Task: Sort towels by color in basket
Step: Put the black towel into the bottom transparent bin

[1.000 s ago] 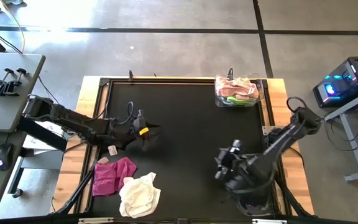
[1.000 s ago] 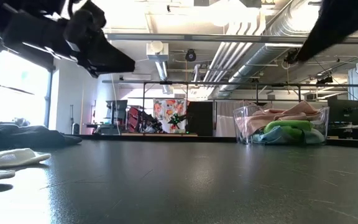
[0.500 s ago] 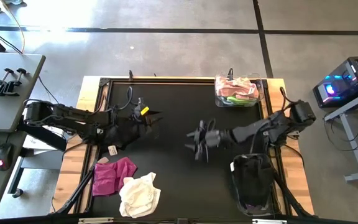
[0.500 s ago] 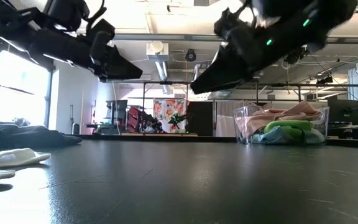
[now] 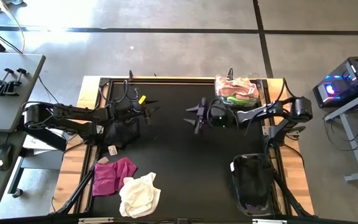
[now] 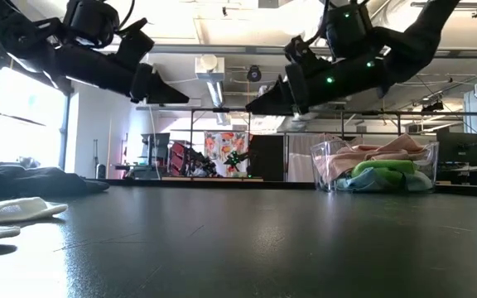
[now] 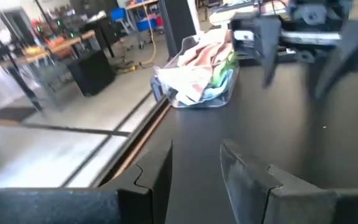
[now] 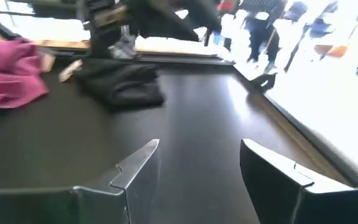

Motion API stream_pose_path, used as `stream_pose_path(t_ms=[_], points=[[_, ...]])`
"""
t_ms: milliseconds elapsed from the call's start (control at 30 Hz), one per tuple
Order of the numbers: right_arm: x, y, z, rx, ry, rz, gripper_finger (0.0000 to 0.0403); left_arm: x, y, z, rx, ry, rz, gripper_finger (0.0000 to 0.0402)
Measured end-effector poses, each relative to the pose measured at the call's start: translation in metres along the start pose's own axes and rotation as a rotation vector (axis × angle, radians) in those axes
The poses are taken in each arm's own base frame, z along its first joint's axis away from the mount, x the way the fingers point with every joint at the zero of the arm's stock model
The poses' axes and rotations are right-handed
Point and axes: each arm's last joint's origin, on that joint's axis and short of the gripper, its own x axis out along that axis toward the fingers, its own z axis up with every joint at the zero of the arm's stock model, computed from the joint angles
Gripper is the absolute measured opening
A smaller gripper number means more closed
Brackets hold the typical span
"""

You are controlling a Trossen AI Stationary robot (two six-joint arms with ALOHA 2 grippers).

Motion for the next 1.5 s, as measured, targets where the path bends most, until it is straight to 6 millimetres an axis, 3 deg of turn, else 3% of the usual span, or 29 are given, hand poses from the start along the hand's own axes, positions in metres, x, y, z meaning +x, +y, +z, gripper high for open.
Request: stream_pose_path(t_ms=[267, 367, 467, 633, 833, 1000, 1133, 1267, 1500], points=[[0.008, -0.032, 0.014, -0.016, -0.048, -0.028, 0.0211, 0.000, 0.012, -0.002, 0.050, 0.054, 0.206, 0.0124], [0.010, -0.036, 0.017, -0.013, -0.022, -0.012, 0.0211, -0.001, 0.016, -0.004, 0.051, 0.100, 0.349, 0.0124], [0.013, -0.033, 0.015, -0.039, 0.015, 0.004, 0.0211, -0.002, 0.014, -0.007, 0.066, 0.153, 0.382, 0.0124], [0.021, -0.014, 0.006, -0.008, 0.038, 0.054, 0.0211, -0.004, -0.004, -0.007, -0.005, 0.145, 0.261, 0.0124], [0.019, 0.019, 0.000, 0.140, 0.111, 0.141, 0.0211, -0.016, -0.036, 0.025, 0.040, 0.103, 0.125, 0.0124], [0.013, 0.054, 0.000, 0.128, 0.131, 0.148, 0.0211, -0.029, -0.059, 0.049, 0.117, 0.278, 0.067, 0.0124], [0.007, 0.075, 0.001, 0.121, 0.127, 0.132, 0.0211, -0.048, -0.071, 0.060, 0.016, 0.488, 0.013, 0.0124], [0.002, 0.088, 0.002, 0.106, 0.123, 0.153, 0.0211, -0.072, -0.072, 0.054, -0.222, 0.711, 0.072, 0.0124], [-0.001, 0.097, 0.002, 0.114, 0.123, 0.179, 0.0211, -0.103, -0.072, 0.012, -0.495, 0.999, 0.318, 0.0124]])
